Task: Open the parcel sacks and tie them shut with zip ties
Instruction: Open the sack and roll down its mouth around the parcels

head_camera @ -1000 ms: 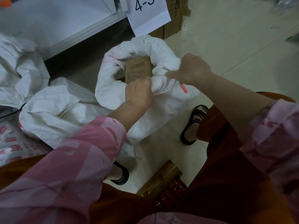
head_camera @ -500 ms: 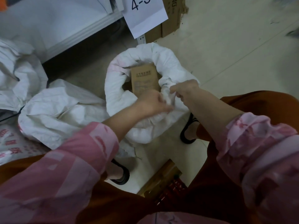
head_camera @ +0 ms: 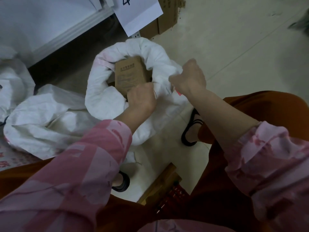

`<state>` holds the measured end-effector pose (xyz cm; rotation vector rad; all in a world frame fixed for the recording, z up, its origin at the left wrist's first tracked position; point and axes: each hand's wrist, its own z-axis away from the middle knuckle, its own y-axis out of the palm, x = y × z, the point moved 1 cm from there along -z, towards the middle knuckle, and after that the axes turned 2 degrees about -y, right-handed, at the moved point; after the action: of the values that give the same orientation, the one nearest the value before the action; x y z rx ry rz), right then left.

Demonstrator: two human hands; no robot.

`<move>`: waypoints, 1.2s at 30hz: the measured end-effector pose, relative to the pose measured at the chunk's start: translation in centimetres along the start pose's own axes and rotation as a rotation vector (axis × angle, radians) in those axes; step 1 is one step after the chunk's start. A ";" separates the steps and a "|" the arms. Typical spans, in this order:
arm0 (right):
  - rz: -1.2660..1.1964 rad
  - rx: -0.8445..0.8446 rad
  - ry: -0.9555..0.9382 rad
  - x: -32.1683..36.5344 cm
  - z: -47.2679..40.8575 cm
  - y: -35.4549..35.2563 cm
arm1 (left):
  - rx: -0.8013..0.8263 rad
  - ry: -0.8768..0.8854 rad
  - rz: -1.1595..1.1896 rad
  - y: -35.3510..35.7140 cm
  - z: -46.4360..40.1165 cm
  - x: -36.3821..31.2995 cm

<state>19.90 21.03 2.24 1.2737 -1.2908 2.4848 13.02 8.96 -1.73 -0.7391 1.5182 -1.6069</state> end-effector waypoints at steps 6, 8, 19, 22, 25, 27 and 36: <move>0.153 0.145 0.035 0.9 -1.7 2.3 | -0.222 0.266 -0.270 0.4 1.8 -0.9; 0.079 0.166 0.110 0.5 -2.7 3.2 | -0.246 0.328 -0.242 1.5 2.5 -0.6; -0.344 0.473 0.462 -4.4 -4.7 1.6 | 0.250 0.263 -0.267 6.3 7.3 -0.8; -0.453 0.512 0.445 -6.5 -4.9 1.2 | 0.643 0.276 -0.143 4.0 4.5 -1.0; -0.518 0.538 0.415 -7.9 -5.5 0.4 | 0.022 0.245 -0.097 0.0 -1.0 -0.4; -0.517 0.574 0.378 -8.1 -5.6 0.2 | -0.234 0.355 -0.046 -1.4 -3.8 -0.3; -0.487 0.696 0.256 -10.3 -6.5 -0.4 | 0.301 0.629 -0.114 -1.5 -12.0 -2.4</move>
<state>22.68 28.90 -6.69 1.1129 -0.0161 2.6523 3.89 17.30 -1.36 -0.1504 1.6094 -2.2289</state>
